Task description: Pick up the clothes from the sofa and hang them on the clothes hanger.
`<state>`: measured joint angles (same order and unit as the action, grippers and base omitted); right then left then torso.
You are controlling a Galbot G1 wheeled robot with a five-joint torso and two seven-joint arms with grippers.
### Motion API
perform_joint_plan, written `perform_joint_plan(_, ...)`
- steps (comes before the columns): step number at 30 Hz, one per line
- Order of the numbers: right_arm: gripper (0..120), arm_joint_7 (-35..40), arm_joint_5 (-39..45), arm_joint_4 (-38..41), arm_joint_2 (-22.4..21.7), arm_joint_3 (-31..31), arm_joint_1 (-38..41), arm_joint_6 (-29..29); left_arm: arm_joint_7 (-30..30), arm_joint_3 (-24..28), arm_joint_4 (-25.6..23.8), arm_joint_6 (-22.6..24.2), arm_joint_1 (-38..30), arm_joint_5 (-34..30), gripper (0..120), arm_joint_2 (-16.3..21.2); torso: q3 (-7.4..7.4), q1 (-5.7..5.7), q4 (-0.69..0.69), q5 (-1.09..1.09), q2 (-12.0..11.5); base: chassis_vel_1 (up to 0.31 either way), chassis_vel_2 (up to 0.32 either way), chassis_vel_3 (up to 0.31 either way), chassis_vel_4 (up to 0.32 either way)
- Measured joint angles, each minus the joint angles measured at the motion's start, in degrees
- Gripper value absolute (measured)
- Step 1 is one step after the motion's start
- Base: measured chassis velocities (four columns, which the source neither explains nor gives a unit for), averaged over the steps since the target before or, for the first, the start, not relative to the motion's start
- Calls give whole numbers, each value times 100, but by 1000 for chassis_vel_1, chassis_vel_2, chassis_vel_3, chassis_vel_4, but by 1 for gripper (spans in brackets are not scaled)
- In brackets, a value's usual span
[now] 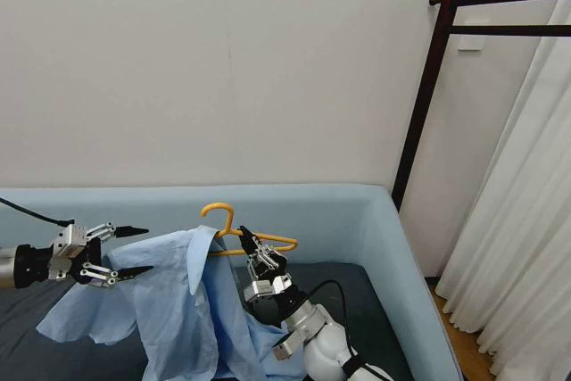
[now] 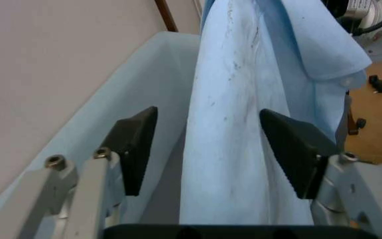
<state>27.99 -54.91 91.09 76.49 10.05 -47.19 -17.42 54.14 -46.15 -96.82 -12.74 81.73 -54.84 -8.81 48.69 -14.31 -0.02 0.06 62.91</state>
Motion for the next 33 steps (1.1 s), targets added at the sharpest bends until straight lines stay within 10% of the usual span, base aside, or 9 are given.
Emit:
perform_joint_plan(15,5,178,-189,114,115,-39,-66,-299,293,-13,-76,7,31,117,8,-267,0,0,1,0,0,0,0,0,0)
perform_joint_plan(21,5,241,-106,152,145,2,-78,-340,381,-36,-46,-3,30,117,7,-373,0,0,0,0,0,0,0,0,0)
perform_joint_plan(29,30,141,901,303,-12,234,-211,-295,353,-68,89,32,13,9,7,-506,0,0,0,1,0,0,0,0,0)
perform_joint_plan(33,49,-714,1562,346,-102,7,-443,-1424,320,-112,237,20,14,-3,7,-609,0,0,0,0,0,0,0,0,0)
